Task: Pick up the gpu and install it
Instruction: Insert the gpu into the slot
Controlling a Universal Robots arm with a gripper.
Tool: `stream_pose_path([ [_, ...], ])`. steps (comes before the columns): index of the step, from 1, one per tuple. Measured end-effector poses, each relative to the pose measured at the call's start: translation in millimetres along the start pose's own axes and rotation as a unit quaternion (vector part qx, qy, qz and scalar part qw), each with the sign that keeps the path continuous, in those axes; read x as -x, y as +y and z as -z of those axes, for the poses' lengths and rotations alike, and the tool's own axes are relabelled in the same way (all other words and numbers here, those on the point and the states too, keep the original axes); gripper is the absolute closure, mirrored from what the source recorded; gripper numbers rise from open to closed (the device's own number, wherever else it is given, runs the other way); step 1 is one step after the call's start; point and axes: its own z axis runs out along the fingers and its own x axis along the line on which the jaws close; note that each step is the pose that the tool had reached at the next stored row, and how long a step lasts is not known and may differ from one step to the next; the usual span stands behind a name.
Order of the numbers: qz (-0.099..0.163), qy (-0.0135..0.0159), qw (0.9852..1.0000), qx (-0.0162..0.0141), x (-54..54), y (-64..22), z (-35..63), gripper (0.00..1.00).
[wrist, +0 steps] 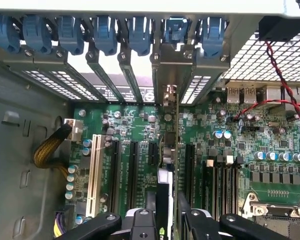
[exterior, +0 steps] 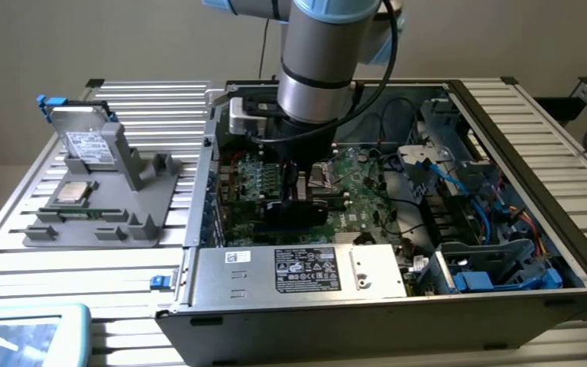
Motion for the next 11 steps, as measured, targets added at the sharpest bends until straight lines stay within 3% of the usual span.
stream_pose_path([
  [2,0.000,-0.0002,1.0000,-0.0026,0.0,-0.1,-0.1,0.73],
  [6,0.000,0.0000,1.0000,-0.0049,0.0,3.0,-0.3,0.73],
  [11,0.000,-0.0007,1.0000,-0.0055,0.1,4.6,-0.7,0.73],
])
